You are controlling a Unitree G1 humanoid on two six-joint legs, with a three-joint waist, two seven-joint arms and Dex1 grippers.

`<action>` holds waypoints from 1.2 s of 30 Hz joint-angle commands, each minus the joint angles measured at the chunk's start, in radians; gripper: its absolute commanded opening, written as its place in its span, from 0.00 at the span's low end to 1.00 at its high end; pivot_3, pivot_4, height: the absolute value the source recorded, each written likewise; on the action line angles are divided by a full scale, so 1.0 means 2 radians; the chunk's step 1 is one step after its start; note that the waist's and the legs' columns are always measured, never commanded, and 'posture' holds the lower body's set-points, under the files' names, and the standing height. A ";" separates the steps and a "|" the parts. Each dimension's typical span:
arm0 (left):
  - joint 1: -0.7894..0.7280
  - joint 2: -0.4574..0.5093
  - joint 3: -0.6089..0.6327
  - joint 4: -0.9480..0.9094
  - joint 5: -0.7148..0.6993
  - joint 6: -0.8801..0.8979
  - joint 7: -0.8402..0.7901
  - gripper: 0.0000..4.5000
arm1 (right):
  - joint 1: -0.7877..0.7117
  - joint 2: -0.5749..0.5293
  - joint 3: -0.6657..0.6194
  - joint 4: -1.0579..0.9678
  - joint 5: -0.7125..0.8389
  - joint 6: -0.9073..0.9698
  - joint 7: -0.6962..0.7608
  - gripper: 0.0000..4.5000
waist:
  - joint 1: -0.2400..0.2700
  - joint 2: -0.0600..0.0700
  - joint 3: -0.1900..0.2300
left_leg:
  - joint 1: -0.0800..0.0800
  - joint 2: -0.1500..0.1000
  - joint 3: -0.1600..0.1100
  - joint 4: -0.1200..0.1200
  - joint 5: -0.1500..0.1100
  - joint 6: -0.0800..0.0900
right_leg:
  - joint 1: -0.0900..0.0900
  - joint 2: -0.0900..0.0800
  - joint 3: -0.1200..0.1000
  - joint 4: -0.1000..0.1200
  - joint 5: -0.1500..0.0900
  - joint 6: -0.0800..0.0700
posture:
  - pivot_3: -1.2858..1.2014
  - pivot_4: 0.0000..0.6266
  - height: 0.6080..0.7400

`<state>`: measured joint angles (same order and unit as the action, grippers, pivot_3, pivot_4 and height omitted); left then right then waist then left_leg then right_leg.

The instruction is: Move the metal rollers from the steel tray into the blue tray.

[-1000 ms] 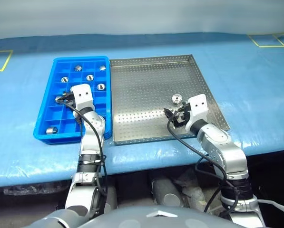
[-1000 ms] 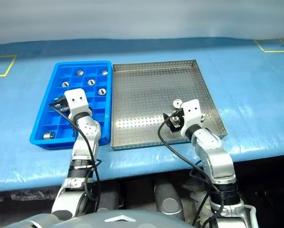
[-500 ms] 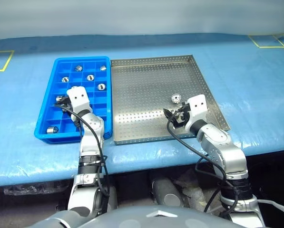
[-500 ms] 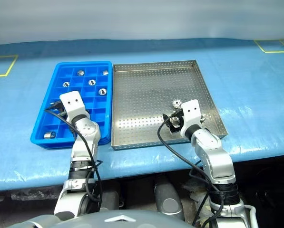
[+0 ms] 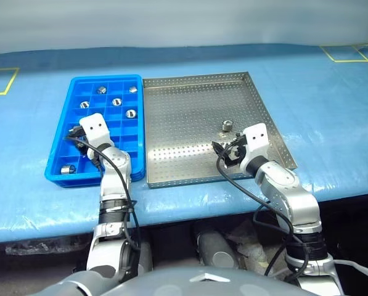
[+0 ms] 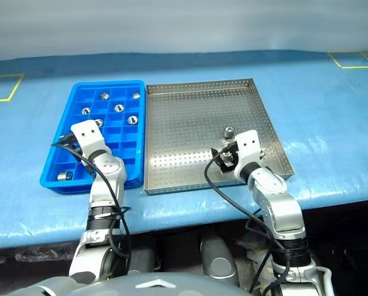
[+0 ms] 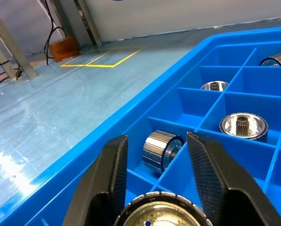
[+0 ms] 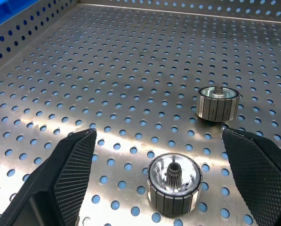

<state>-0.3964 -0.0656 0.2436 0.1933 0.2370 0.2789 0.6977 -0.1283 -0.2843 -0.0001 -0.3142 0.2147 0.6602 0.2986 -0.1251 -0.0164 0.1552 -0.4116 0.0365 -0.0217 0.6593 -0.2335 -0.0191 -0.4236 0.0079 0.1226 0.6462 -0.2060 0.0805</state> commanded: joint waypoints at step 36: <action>0.030 0.006 -0.009 -0.041 -0.083 -0.113 -0.103 0.99 | -0.006 -0.006 -0.013 -0.020 0.007 -0.019 0.008 1.00 | 0.001 0.000 0.000 | -0.001 0.000 0.000 0.001 0.000 0.000 | 0.000 0.000 0.000 -0.001 0.000 0.000 | 0.48 0.24 1.00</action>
<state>-0.3275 -0.0528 0.2265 0.1381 0.0677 0.0600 0.4879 -0.1272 -0.2884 -0.0183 -0.3192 0.2214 0.6373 0.3072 -0.1230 -0.0159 0.1550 -0.4139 0.0365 -0.0218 0.6606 -0.2340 -0.0182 -0.4242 0.0078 0.1227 0.6449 -0.2055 0.0811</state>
